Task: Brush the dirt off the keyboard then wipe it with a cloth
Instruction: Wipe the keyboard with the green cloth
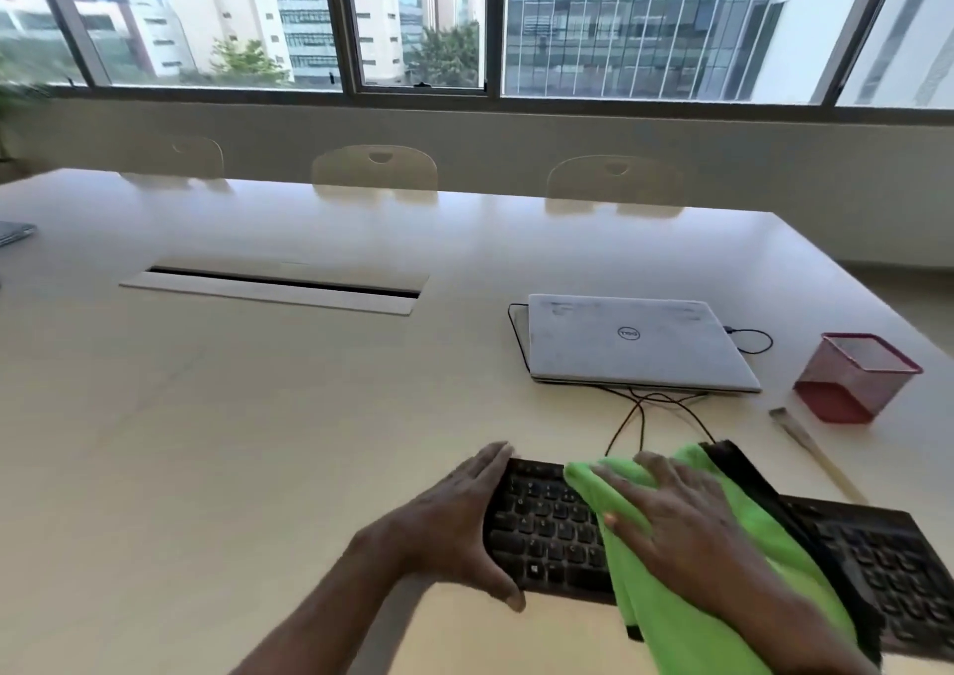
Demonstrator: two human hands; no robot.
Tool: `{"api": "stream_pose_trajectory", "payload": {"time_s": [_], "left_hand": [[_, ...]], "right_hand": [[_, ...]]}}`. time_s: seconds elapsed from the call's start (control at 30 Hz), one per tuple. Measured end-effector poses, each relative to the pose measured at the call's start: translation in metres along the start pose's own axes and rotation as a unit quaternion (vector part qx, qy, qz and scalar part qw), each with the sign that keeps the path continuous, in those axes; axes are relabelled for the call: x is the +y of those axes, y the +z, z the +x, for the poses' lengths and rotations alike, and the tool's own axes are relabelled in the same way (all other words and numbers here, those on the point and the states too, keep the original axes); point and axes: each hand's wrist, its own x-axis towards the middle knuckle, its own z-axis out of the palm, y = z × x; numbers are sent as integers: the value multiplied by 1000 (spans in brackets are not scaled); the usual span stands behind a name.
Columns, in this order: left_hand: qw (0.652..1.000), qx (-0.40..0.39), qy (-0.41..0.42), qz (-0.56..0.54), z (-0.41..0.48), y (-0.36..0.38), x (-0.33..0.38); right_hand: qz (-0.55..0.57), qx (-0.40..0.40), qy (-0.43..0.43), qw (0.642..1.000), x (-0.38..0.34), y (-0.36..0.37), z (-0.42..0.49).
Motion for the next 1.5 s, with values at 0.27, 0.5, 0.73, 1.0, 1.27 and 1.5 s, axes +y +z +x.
{"api": "stream_pose_trajectory", "payload": {"time_s": [0.27, 0.5, 0.73, 1.0, 1.27, 1.5], "left_hand": [[998, 48, 37, -3, 0, 8, -7], [998, 50, 43, 3, -1, 8, -7], [998, 44, 38, -2, 0, 8, -9], [996, 48, 75, -4, 4, 7, -22], [998, 50, 44, -9, 0, 6, -12], [998, 48, 44, -5, 1, 8, -12]], "right_hand": [[48, 70, -100, 991, -91, 8, 16], [7, 45, -88, 995, -68, 6, 11], [35, 87, 91, 991, -58, 11, -1], [101, 73, -55, 991, -132, 12, 17], [46, 59, -44, 996, -63, 7, -12], [59, 111, 101, 987, -53, 16, -24]]}}
